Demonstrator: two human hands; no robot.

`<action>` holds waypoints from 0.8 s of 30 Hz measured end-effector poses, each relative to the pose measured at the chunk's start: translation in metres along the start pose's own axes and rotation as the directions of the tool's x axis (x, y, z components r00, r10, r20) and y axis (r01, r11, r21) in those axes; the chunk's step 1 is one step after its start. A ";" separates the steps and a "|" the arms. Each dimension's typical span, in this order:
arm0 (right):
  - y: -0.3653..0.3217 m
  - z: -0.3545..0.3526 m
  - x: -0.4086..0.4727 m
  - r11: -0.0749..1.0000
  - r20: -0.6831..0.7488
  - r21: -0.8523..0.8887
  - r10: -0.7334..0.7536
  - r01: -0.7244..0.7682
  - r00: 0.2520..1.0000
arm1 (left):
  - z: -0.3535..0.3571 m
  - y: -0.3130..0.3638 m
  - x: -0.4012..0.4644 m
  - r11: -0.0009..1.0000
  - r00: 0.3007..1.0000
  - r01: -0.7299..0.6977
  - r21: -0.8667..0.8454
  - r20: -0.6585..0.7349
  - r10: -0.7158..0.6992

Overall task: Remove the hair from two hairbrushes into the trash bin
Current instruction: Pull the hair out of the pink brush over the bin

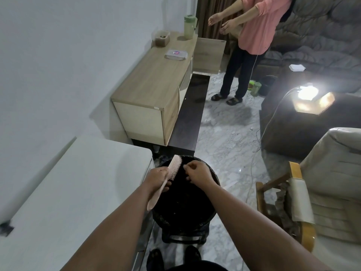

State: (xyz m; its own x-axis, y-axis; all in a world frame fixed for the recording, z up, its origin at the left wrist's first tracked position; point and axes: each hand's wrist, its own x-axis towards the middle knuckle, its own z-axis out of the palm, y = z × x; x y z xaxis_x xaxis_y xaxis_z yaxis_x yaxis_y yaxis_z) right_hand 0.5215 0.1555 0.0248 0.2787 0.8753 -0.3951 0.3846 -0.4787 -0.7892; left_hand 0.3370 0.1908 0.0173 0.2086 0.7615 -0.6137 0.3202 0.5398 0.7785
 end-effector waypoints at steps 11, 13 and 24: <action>0.019 -0.015 0.012 0.951 -0.076 0.089 0.303 -0.297 0.950 | -0.008 -0.003 -0.008 0.972 0.996 0.008 -0.235 0.083 0.012; 0.030 -0.024 0.010 0.945 -0.118 -0.139 0.279 -0.294 0.953 | -0.015 -0.001 -0.005 0.955 0.995 0.025 -0.297 0.096 0.004; 0.001 0.006 0.000 0.952 -0.075 -0.147 -0.281 0.268 0.957 | 0.012 0.012 -0.015 0.974 0.995 0.084 -0.209 0.075 -0.070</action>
State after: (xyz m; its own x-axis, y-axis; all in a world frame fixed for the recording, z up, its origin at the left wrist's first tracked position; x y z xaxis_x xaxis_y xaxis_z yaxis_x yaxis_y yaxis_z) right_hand 0.5165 0.1556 0.0211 0.2244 0.9670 -0.1208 0.5706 -0.2309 -0.7881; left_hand 0.3487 0.1816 0.0338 0.2544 0.6927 -0.6749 0.1368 0.6651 0.7341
